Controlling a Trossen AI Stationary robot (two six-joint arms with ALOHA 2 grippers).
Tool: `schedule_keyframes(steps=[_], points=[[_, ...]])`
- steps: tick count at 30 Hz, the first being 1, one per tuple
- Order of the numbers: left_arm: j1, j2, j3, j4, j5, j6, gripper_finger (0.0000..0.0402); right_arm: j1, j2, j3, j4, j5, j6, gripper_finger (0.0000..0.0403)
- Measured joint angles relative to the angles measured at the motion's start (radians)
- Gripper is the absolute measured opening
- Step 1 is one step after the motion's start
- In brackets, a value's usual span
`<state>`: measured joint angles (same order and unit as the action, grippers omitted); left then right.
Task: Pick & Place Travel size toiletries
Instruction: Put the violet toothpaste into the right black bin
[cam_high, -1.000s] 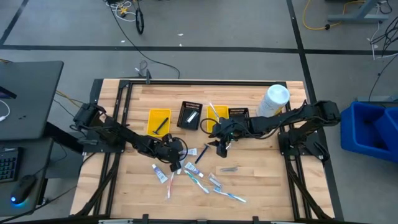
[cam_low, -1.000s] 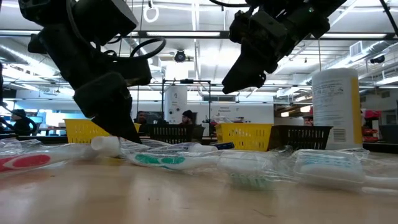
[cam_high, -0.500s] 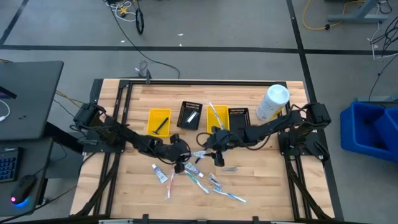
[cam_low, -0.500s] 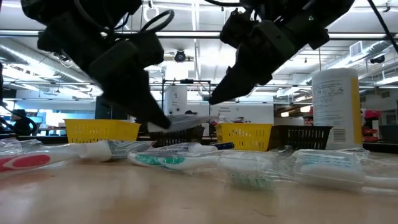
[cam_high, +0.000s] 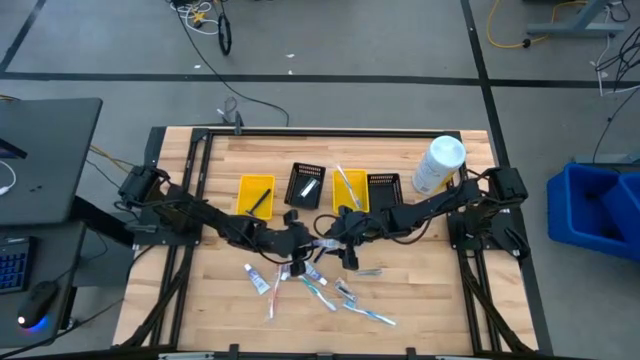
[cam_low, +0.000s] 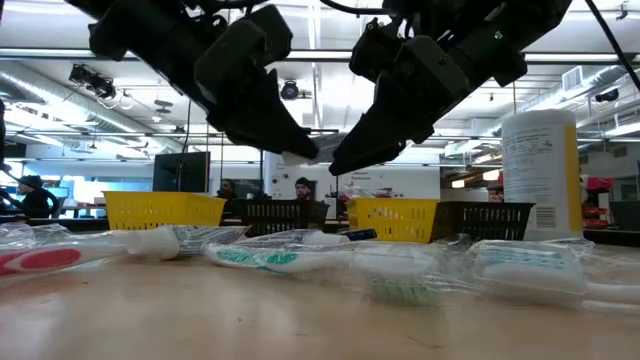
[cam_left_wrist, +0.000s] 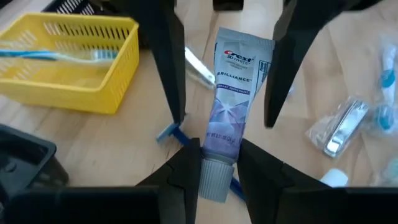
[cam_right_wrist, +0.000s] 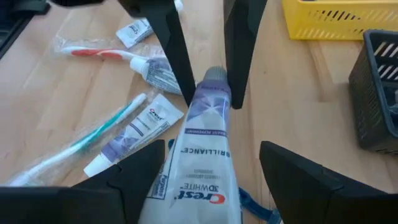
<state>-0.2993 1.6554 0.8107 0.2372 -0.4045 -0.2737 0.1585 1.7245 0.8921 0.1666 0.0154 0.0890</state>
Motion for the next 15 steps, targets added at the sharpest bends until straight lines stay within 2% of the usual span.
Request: schedule_keyframes(steps=[15], points=[[0.000,0.000,0.007,-0.015,-0.005,-0.004,0.0103,0.000,0.000,0.000,0.000,0.013,-0.007,0.0149]])
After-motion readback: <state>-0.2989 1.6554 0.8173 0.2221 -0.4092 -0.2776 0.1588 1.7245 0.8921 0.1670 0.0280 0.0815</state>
